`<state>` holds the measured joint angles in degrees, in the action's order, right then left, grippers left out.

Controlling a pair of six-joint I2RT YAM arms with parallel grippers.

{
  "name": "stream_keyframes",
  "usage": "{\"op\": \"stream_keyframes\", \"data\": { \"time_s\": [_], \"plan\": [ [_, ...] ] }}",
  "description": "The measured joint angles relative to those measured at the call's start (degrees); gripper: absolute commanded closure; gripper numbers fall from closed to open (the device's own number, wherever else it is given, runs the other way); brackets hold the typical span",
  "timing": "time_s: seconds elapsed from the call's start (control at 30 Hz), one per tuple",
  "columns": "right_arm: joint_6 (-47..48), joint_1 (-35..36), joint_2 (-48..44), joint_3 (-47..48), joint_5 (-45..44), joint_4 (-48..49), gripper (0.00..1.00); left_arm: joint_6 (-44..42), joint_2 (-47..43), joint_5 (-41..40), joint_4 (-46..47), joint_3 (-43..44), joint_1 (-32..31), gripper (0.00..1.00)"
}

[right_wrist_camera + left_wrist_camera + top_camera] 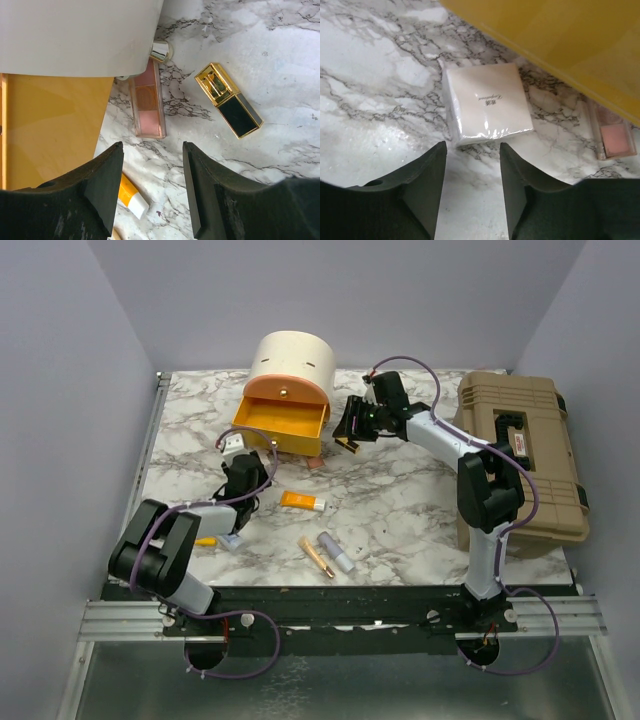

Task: Organize the makeup
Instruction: Pick up the makeup from the center of the board.

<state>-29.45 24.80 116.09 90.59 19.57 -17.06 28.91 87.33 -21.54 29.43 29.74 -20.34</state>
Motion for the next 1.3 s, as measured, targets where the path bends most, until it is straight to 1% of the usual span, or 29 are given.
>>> {"op": "stream_keyframes", "data": {
  "time_s": [0.03, 0.1, 0.13, 0.2, 0.27, 0.33, 0.47, 0.7, 0.77, 0.83, 0.9, 1.07, 1.2, 1.3],
  "plan": [
    [0.0, 0.0, 0.0, 0.0, 0.0, -0.1, 0.43, 0.1, -0.2, -0.2, -0.2, -0.4, 0.0, 0.56],
    [0.0, 0.0, 0.0, 0.0, 0.0, -0.3, 0.43, 0.3, -1.1, -0.5, -1.0, -1.4, 0.0, 0.57],
    [0.0, 0.0, 0.0, 0.0, 0.0, -0.5, 0.43, 0.4, -3.3, -0.8, -2.1, -2.5, 0.0, 0.46],
    [0.0, 0.0, 0.0, 0.0, 0.1, -0.6, 0.43, 0.3, -3.6, -0.9, -2.2, -2.5, 0.0, 0.34],
    [0.0, 0.0, 0.0, 0.0, 0.3, -0.6, 0.43, 0.5, -4.4, -0.9, -2.3, -2.6, 0.0, 0.28],
    [0.0, 0.0, 0.0, 0.0, 0.4, -0.6, 0.43, 0.6, -4.8, -0.8, -2.1, -2.5, 0.0, 0.24],
    [0.0, 0.0, 0.0, 0.0, 0.5, -0.6, 0.43, 0.6, -4.1, -0.8, -1.3, -2.0, 0.0, 0.21],
    [0.0, 0.0, 0.0, 0.0, 0.6, -0.7, 0.44, 0.6, 3.3, -0.6, 0.6, 3.5, 0.0, 0.20],
    [0.0, 0.0, 0.0, 0.3, 0.7, -1.0, 0.44, 0.7, 5.1, -0.6, 1.1, 4.5, 0.0, 0.25],
    [0.0, 0.0, 0.0, 0.7, 0.7, -1.2, 0.43, 0.7, 6.3, -0.9, 1.4, 4.8, 0.0, 0.32],
    [0.1, 0.0, 0.0, 1.2, 0.7, -1.5, 0.43, 0.9, 6.7, -1.5, 1.4, 4.7, 0.0, 0.41],
    [0.5, 0.0, 0.2, 1.9, 0.7, -2.1, 0.44, 1.6, 6.2, -3.9, 2.7, 3.2, -0.2, 0.55],
    [0.5, 0.0, 0.4, 2.2, 0.7, -2.3, 0.43, 1.9, 2.7, -4.7, 2.1, 0.0, -0.2, 0.62],
    [0.5, 0.0, 0.7, 2.2, 0.8, -2.4, 0.44, 2.0, -1.3, -4.7, -0.2, -2.5, -0.2, 0.65]
  ]
}}
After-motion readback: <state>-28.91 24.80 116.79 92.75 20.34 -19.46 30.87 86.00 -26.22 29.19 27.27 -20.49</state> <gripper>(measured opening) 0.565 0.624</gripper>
